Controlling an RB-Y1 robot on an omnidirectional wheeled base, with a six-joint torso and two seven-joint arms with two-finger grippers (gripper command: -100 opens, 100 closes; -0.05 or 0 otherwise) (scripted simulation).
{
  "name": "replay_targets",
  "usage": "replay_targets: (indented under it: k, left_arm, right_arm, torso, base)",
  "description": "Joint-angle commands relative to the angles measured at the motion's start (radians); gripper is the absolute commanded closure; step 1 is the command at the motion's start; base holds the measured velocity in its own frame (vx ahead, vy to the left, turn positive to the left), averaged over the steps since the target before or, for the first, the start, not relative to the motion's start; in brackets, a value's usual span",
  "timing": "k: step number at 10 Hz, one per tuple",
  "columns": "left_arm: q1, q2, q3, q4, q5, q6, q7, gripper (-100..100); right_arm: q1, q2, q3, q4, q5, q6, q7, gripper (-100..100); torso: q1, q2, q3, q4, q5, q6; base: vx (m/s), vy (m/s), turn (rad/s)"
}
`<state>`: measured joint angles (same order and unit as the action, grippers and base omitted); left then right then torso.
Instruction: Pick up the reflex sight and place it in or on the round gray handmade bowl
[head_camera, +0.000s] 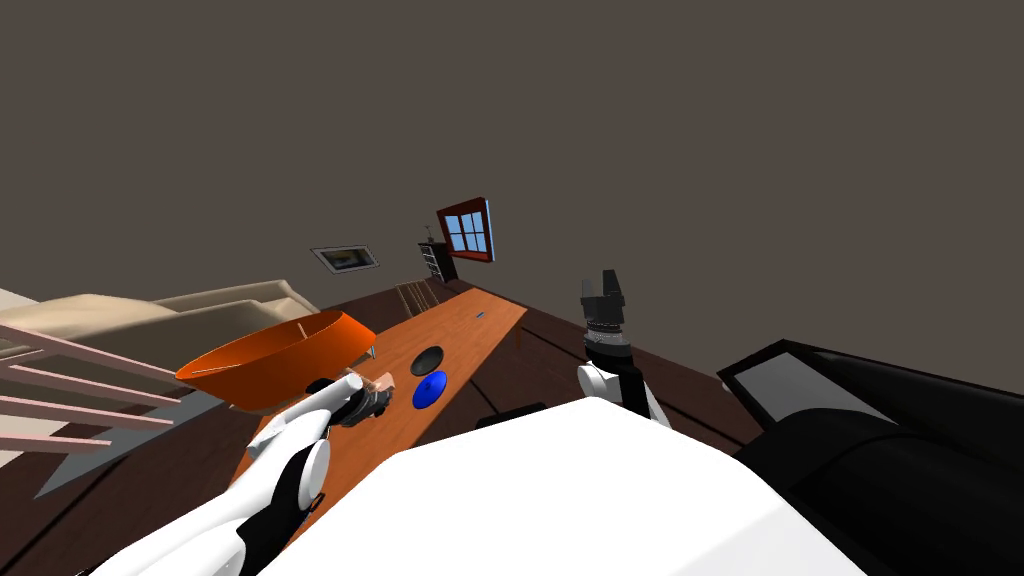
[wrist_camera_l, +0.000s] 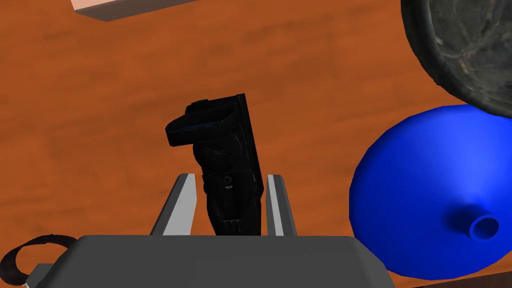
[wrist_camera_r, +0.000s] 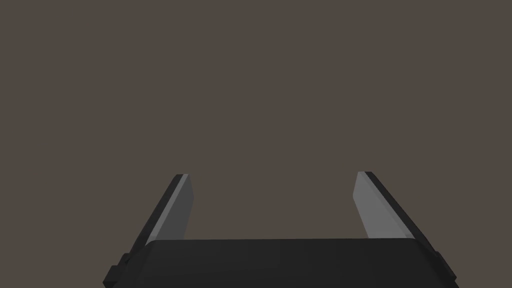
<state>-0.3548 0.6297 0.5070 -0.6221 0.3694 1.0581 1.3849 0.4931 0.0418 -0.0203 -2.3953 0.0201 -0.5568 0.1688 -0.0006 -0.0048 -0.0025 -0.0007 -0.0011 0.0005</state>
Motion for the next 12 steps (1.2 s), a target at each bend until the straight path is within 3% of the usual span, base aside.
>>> replay_targets:
  k: [1,2,4,7,8,12]
  left_arm:
    - [-0.024,0.030,-0.008,0.021,-0.023,-0.005,-0.015,100]
    - [-0.024,0.030,-0.008,0.021,-0.023,-0.005,-0.015,100]
    - [-0.050,0.077,-0.019,0.010,-0.066,0.012,-0.023,100]
    - [-0.058,0.091,-0.022,0.006,-0.079,0.017,-0.026,100]
    - [-0.080,0.128,-0.029,-0.003,-0.114,0.032,-0.031,100]
    - [-0.105,0.169,-0.033,-0.015,-0.149,0.059,-0.024,100]
  right_arm:
    - [0.000,0.000,0.000,0.000,0.000,0.000,0.000,0]
    - [0.000,0.000,0.000,0.000,0.000,0.000,0.000,0]
    - [0.000,0.000,0.000,0.000,0.000,0.000,0.000,0]
    - [0.000,0.000,0.000,0.000,0.000,0.000,0.000,0]
    - [0.000,0.000,0.000,0.000,0.000,0.000,0.000,0]
    - [0.000,0.000,0.000,0.000,0.000,0.000,0.000,0]
  torso:
    - [0.000,0.000,0.000,0.000,0.000,0.000]
    - [-0.001,0.000,0.000,0.000,0.000,0.001]
    - [-0.001,-0.001,0.000,0.000,-0.001,0.001]
    - [-0.006,-0.004,-0.001,0.003,-0.007,0.007]
    - [-0.006,-0.004,-0.001,0.002,-0.007,0.006]
    - [-0.014,-0.010,-0.004,0.002,-0.010,0.009]
  base:
    - [0.024,-0.040,-0.142]
    - [0.021,-0.022,-0.036]
    - [0.025,-0.050,-0.140]
    - [0.020,-0.028,-0.066]
    - [0.032,-0.053,-0.206]
    - [0.071,-0.086,-0.116]
